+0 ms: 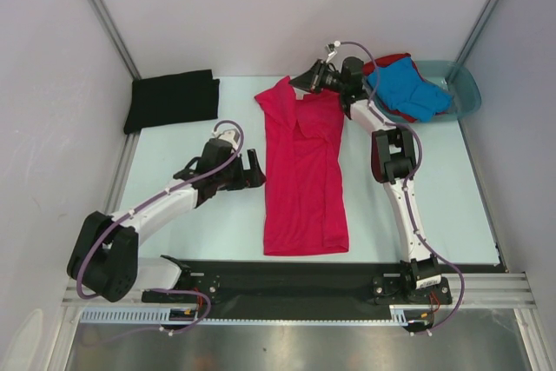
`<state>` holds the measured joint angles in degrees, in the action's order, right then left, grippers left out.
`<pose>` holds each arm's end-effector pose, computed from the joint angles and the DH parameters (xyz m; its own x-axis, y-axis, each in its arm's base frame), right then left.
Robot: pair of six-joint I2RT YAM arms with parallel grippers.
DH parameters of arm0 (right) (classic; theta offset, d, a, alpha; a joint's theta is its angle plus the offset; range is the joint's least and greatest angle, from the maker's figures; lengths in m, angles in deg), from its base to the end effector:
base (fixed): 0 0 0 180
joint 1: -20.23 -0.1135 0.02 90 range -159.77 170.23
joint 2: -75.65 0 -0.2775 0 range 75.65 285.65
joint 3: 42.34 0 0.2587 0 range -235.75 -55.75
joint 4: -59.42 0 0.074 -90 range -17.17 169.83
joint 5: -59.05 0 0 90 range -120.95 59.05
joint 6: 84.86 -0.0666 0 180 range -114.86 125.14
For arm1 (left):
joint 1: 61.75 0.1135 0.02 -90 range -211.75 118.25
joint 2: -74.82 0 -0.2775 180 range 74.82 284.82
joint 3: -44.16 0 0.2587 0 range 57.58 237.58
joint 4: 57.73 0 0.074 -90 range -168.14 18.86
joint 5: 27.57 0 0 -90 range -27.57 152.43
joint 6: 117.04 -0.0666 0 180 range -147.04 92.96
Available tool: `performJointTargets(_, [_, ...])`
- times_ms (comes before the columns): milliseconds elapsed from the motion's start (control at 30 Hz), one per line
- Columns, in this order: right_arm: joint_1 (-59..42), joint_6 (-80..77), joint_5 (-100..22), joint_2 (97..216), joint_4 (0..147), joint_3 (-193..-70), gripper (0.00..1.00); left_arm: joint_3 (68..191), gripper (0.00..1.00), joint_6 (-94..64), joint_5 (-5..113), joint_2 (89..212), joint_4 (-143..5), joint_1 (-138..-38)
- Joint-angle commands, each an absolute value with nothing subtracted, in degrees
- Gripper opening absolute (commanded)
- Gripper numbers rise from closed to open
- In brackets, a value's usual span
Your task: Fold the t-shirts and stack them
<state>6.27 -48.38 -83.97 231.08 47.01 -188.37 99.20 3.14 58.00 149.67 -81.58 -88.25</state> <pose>0.6097 0.2064 0.1926 -0.7089 0.3222 -0.6275 -0.5875 0.2225 0.7780 0.2594 -0.1351 0.1968 -0.7829 -0.1697 -0.5986 0.1172 0.9046 -0.4098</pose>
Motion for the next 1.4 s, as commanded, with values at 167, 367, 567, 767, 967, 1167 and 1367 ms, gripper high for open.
performJointTargets(167, [4.23, -45.67, -82.55, 222.43, 47.17, -185.51, 0.03, 97.74, 1.00, 3.46, 58.73, 146.81, -81.25, -88.20])
performJointTargets(367, [3.62, -31.38, -73.95, 212.77, 59.10, -175.74, 0.02, 97.39, 1.00, 3.37, 58.65, 146.19, -81.69, -88.20])
performJointTargets(567, [3.61, -23.87, -62.69, 205.81, 66.15, -167.47, 0.02, 97.39, 1.00, 3.64, 58.47, 146.37, -81.51, -88.20])
performJointTargets(767, [4.67, -22.99, -59.17, 206.16, 69.23, -167.02, 0.02, 97.74, 1.00, 3.90, 58.56, 147.33, -81.77, -88.20])
performJointTargets(967, [4.50, -20.18, -52.06, 205.90, 72.57, -165.54, 0.01, 98.09, 1.00, 3.64, 58.65, 148.30, -81.95, -88.12])
performJointTargets(1167, [4.67, -18.33, -47.49, 204.84, 75.47, -163.07, 0.01, 98.36, 1.00, 3.64, 58.47, 149.18, -81.86, -88.20])
performJointTargets(1367, [4.32, -16.84, -42.22, 202.91, 75.56, -158.94, 0.01, 98.45, 1.00, 3.90, 58.39, 149.71, -81.78, -88.20])
